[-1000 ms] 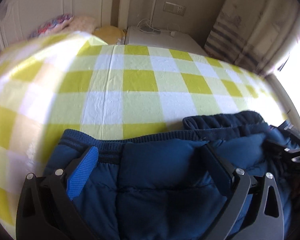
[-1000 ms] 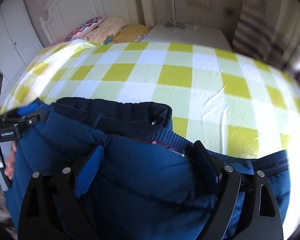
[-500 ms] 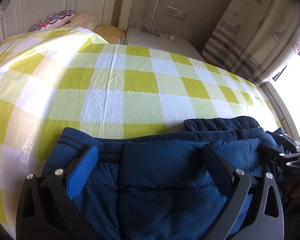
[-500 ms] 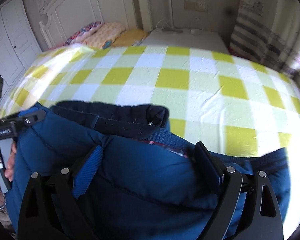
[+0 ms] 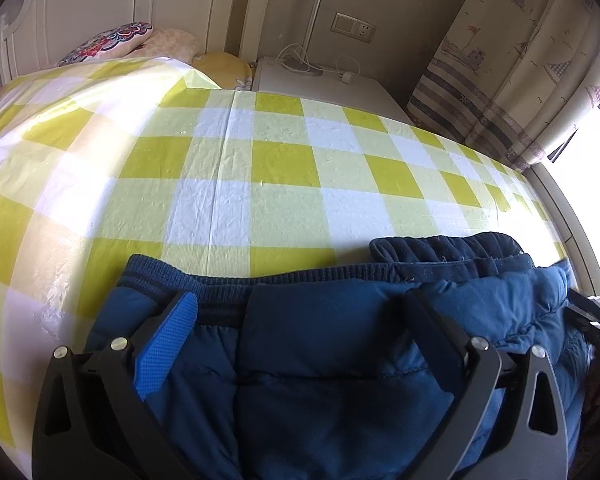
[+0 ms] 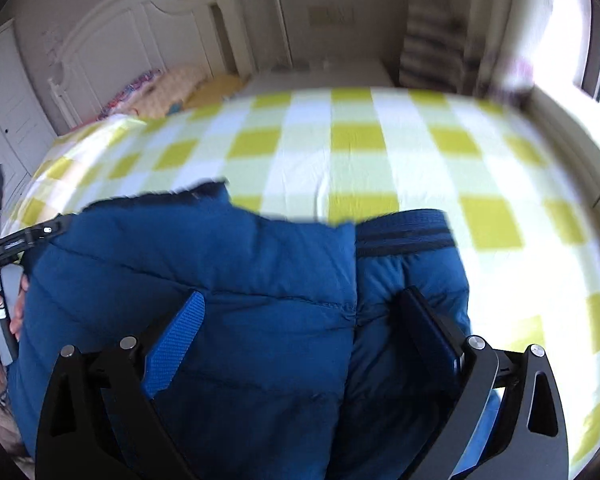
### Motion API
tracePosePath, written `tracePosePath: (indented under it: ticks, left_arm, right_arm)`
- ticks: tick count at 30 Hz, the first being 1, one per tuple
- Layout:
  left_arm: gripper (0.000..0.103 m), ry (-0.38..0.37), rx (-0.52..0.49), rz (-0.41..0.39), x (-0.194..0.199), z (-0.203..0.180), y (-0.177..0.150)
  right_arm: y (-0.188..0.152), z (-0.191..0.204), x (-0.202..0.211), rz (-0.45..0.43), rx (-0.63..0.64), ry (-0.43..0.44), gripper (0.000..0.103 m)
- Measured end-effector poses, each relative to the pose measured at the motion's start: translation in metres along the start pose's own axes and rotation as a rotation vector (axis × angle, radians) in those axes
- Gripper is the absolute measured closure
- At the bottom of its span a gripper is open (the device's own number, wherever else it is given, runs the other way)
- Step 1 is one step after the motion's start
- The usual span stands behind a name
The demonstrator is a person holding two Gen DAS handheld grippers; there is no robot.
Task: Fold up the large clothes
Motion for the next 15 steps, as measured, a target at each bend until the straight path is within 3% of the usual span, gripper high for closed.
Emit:
tracePosePath:
  ticks: [3, 5, 6, 8, 10, 12, 15]
  left_arm:
    - [0.002, 0.011, -0.005, 0.005, -0.001, -0.002, 0.001]
    - [0.002, 0.057, -0.022, 0.000, 0.003, -0.007, 0.002]
    - [0.002, 0.101, -0.033, -0.017, 0.008, -0.010, 0.002]
    - [0.003, 0.187, -0.069, -0.124, 0.033, -0.028, 0.001]
    - [0.002, 0.126, -0.115, -0.173, 0.052, -0.053, -0.004]
    - [0.002, 0.119, -0.230, -0.182, 0.057, -0.086, -0.013]
    - [0.002, 0.216, -0.423, -0.168, 0.035, -0.121, -0.036]
  right_arm:
    - [0.001, 0.001, -0.008, 0.022, 0.013, 0.000, 0.004]
    - [0.000, 0.002, -0.009, 0.017, 0.018, -0.007, 0.004]
    - [-0.002, 0.003, -0.009, 0.011, 0.020, -0.008, 0.004]
    - [-0.003, 0.002, -0.009, 0.007, 0.018, -0.005, 0.004]
    - [-0.003, 0.002, -0.009, 0.008, 0.021, -0.009, 0.004]
    - [-0.003, 0.001, -0.008, 0.008, 0.022, -0.010, 0.004]
    - [-0.003, 0.001, -0.008, 0.005, 0.021, -0.010, 0.004]
Point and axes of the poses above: each gripper's, at about its wrist camera, not at the fingertips, and x roughly against the way its jaws point, z to its left, y to its top, the point moved 3 cm from there along -x, roughly the way its jaws point, and after that the axes turned 12 degrees about x, right-handed, at the moved point
